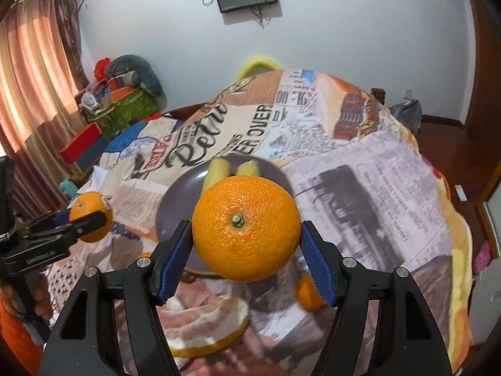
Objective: Organize fruits
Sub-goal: 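Place both oranges on the plate beside the yellow cylinders and release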
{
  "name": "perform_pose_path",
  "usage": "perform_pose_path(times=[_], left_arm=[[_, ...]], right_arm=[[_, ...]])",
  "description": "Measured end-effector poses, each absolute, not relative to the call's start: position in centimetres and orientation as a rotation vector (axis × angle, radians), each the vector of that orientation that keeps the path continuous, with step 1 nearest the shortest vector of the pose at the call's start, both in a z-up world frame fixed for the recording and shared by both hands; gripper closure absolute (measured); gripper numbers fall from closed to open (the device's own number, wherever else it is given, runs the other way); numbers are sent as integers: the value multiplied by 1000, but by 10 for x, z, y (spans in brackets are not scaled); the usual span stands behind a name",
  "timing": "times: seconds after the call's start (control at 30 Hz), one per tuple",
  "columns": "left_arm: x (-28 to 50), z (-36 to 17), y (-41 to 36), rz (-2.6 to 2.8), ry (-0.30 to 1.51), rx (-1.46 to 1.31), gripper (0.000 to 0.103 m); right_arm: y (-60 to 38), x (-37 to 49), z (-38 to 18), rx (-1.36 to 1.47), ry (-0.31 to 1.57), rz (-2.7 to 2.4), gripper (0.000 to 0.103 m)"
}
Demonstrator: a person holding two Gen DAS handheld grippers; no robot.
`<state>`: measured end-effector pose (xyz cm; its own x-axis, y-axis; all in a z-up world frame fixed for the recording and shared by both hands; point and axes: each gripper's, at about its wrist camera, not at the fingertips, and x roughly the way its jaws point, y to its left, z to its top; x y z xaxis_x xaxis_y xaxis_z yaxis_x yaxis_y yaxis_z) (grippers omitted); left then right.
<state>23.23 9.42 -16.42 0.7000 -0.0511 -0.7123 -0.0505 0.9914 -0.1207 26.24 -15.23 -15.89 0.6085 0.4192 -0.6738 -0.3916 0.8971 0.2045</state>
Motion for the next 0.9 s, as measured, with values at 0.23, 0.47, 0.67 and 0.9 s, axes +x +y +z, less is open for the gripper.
perform_pose_path(times=[0.23,0.47,0.67,0.9], left_arm=[[257,-168,81,-18,801,-109,39],[289,-180,79,-29,830,-120,39],[317,-192,77,-43,859,-110,39],[342,-207,76,-73,907,-103,39]], right_arm=[[-162,286,-155,10,765,432,37],[-157,317,-161,-30,782,437,37],[-145,341,-179,-100,839,456,37],[-134,361,-191,-136,898,474,37]])
